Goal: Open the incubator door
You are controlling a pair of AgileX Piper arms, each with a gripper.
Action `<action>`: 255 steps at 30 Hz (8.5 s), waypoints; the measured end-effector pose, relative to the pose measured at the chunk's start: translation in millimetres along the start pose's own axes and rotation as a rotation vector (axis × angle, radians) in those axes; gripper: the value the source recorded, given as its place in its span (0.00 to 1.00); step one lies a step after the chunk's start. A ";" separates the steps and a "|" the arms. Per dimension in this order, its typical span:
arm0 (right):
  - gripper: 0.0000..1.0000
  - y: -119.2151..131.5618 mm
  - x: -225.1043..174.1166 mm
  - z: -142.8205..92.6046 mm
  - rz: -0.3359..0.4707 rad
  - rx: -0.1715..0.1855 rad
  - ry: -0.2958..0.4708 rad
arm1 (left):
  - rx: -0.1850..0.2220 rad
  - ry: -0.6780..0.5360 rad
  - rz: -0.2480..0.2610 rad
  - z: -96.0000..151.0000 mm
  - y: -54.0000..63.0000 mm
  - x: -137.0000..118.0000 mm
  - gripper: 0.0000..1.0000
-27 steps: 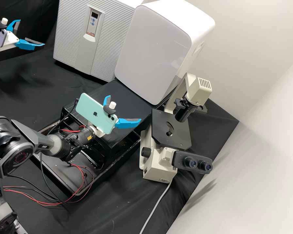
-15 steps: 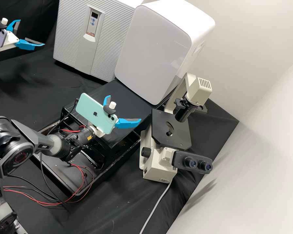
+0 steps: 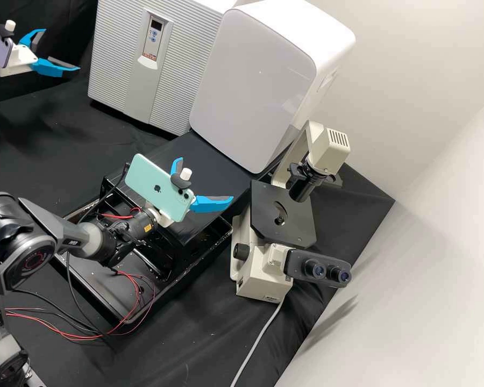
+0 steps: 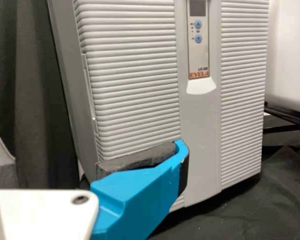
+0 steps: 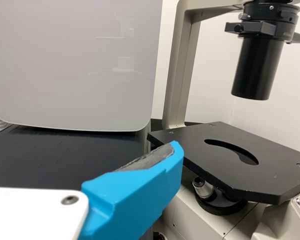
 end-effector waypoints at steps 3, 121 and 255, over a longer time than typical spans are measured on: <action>1.00 0.0 0.0 0.0 0.000 0.000 0.000 | -0.007 -0.028 -0.006 -19.4 -1.4 21.1 1.00; 1.00 0.2 0.0 -0.2 0.003 0.000 0.003 | -0.205 -0.265 0.025 -7.8 11.1 103.0 0.00; 1.00 0.2 0.0 -0.2 0.003 0.000 0.003 | 0.185 0.123 0.087 33.0 -4.2 -53.7 1.00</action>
